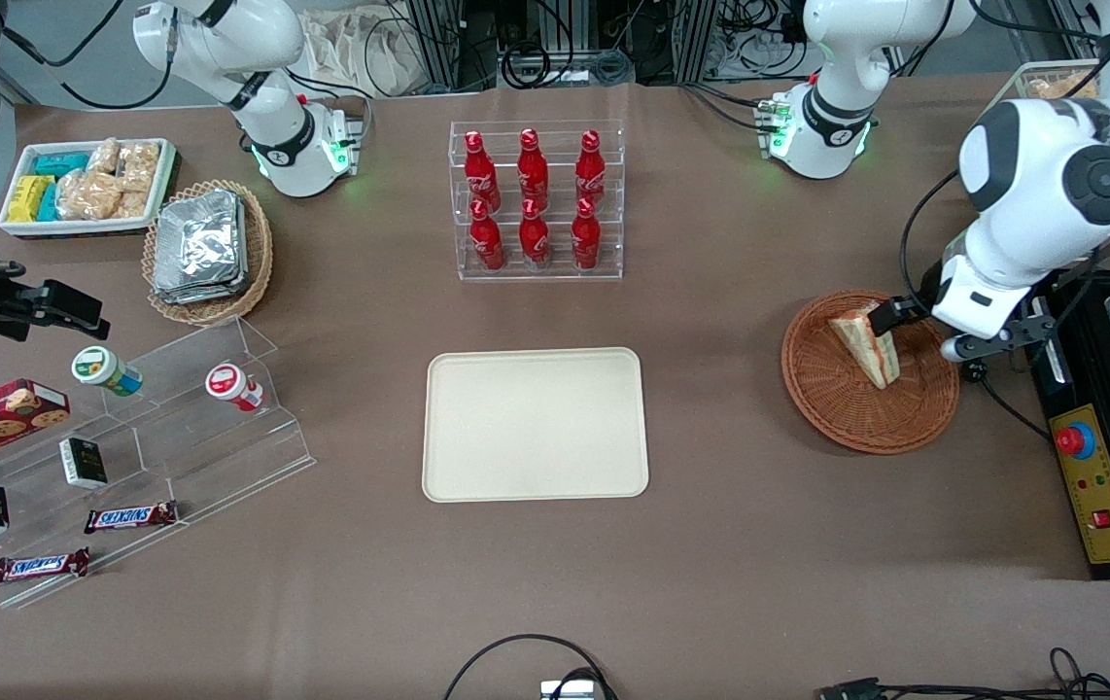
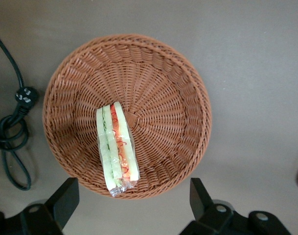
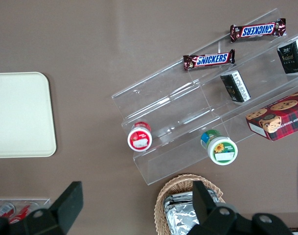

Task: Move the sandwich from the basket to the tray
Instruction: 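Lower the left gripper and close it on the wrapped sandwich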

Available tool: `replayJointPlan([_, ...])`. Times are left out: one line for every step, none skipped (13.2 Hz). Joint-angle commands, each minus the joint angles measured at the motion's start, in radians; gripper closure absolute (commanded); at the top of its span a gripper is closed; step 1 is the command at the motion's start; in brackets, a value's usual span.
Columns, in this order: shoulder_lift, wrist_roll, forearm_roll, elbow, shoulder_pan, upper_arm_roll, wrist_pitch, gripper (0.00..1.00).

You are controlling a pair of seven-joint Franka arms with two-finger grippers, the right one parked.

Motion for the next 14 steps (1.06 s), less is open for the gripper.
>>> replayJointPlan([-0.044,-0.06,0.015,-0.122,-0.005,0.001,0.107,0.0])
replayJointPlan([-0.044,-0.078,0.015,-0.158,-0.007,-0.001,0.156,0.0])
replayJointPlan([-0.043,-0.081,0.015,-0.196,-0.007,-0.001,0.201,0.0])
replayJointPlan([-0.041,-0.083,0.015,-0.222,-0.007,-0.001,0.229,0.0])
replayJointPlan([-0.04,-0.084,0.015,-0.248,-0.007,-0.001,0.258,0.0])
replayJointPlan([-0.038,-0.084,0.015,-0.271,-0.007,-0.001,0.284,0.0])
replayJointPlan([-0.038,-0.086,0.015,-0.285,-0.007,-0.001,0.296,0.0])
replayJointPlan([-0.035,-0.092,0.015,-0.293,-0.005,-0.001,0.303,0.0])
replayJointPlan([-0.033,-0.093,0.015,-0.298,-0.005,-0.001,0.309,0.0])
replayJointPlan([-0.032,-0.094,0.015,-0.305,-0.004,-0.001,0.316,0.0])
replayJointPlan([-0.029,-0.094,0.015,-0.31,-0.002,-0.001,0.329,0.0])
replayJointPlan([-0.023,-0.094,0.015,-0.316,-0.002,-0.001,0.344,0.0])
replayJointPlan([-0.014,-0.094,0.015,-0.322,-0.001,-0.001,0.356,0.0])
replayJointPlan([-0.009,-0.094,0.015,-0.327,-0.001,0.001,0.368,0.0])
